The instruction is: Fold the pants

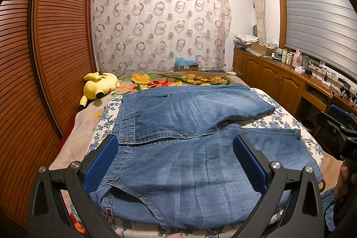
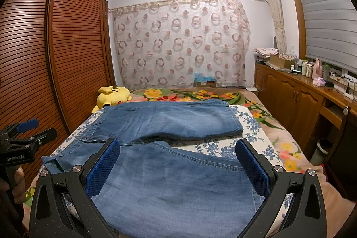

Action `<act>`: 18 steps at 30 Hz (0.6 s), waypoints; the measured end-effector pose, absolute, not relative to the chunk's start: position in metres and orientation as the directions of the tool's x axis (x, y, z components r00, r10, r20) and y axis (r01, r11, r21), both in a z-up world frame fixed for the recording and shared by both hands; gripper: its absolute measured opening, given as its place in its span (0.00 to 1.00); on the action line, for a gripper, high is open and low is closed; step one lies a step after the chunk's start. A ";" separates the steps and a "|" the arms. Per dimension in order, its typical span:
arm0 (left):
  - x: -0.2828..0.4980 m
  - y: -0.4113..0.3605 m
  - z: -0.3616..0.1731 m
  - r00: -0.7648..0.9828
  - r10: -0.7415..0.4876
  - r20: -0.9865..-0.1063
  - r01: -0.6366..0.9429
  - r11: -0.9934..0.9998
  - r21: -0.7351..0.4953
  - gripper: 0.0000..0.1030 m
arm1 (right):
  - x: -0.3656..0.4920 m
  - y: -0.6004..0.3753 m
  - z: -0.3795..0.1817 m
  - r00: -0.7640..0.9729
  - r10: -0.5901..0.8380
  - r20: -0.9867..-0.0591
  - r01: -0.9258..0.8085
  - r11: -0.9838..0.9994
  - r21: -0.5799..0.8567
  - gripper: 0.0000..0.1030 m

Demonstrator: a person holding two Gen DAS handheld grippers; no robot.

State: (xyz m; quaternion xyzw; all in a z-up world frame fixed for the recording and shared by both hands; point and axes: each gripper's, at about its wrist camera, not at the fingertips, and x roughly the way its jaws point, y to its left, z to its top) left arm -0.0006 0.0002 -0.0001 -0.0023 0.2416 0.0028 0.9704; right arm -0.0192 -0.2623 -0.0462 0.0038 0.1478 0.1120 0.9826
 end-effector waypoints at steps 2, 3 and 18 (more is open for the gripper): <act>-0.001 0.000 0.000 0.884 0.004 -0.467 -0.007 1.000 -0.004 1.00 | -0.019 -0.262 -0.046 0.931 0.221 -0.291 -0.219 0.975 0.041 1.00; -0.001 0.000 0.000 0.884 0.003 -0.468 -0.006 1.000 -0.005 1.00 | -0.020 -0.261 -0.046 0.931 0.221 -0.291 -0.219 0.975 0.041 1.00; -0.001 0.019 -0.009 0.855 0.010 -0.519 -0.021 1.000 -0.014 1.00 | -0.013 -0.267 -0.054 0.912 0.237 -0.336 -0.238 0.970 0.037 1.00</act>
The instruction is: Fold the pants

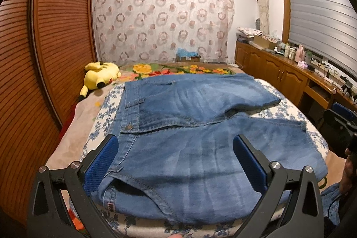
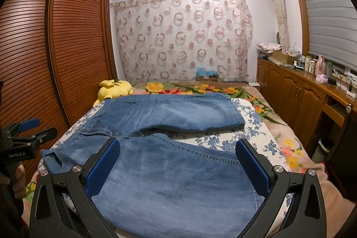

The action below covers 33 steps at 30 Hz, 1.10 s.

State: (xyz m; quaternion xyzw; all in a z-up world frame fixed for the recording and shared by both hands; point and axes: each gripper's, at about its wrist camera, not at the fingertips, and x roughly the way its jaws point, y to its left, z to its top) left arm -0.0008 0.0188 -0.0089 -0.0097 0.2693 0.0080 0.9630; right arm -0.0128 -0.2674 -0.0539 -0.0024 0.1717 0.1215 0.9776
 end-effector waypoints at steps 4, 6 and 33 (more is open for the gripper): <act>0.005 0.033 -0.022 0.839 0.026 -0.544 -0.039 0.999 -0.011 1.00 | -0.007 -0.270 -0.057 0.901 0.238 -0.364 -0.243 0.970 0.033 1.00; 0.006 0.037 -0.025 0.834 0.030 -0.551 -0.044 0.999 -0.012 1.00 | -0.004 -0.272 -0.057 0.895 0.235 -0.380 -0.242 0.970 0.031 1.00; -0.017 0.136 -0.100 0.744 0.066 -0.665 -0.192 0.974 -0.118 0.65 | -0.008 -0.270 -0.062 0.823 0.179 -0.539 -0.217 0.976 -0.006 1.00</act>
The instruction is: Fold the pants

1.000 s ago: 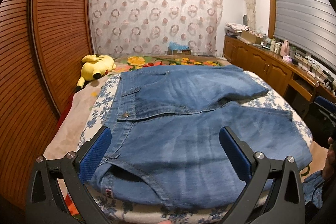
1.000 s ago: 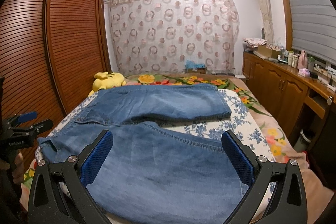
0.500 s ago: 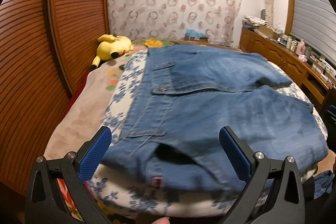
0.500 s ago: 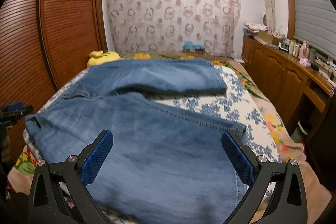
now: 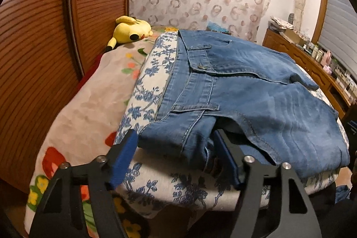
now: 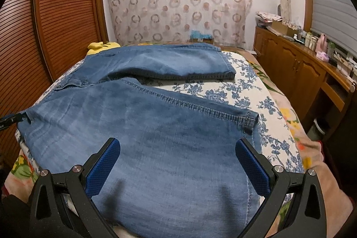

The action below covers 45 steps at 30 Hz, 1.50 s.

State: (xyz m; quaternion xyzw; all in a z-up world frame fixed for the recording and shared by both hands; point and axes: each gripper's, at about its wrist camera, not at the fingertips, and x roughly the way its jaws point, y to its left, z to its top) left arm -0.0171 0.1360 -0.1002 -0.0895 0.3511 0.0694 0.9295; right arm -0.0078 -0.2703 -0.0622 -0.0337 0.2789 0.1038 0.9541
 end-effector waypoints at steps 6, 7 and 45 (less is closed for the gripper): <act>-0.021 0.140 -0.107 0.744 0.053 -0.666 -0.202 0.968 -0.149 0.61 | -0.013 -0.262 -0.058 0.821 0.193 -0.538 -0.234 0.972 -0.009 1.00; -0.019 0.141 -0.109 0.739 0.053 -0.672 -0.208 0.966 -0.153 0.61 | -0.014 -0.262 -0.058 0.820 0.195 -0.538 -0.237 0.972 -0.010 1.00; 0.051 0.076 0.020 0.912 -0.047 -0.407 0.026 0.998 -0.058 0.10 | 0.007 -0.236 -0.027 0.742 0.428 -0.516 -0.480 0.877 0.038 0.87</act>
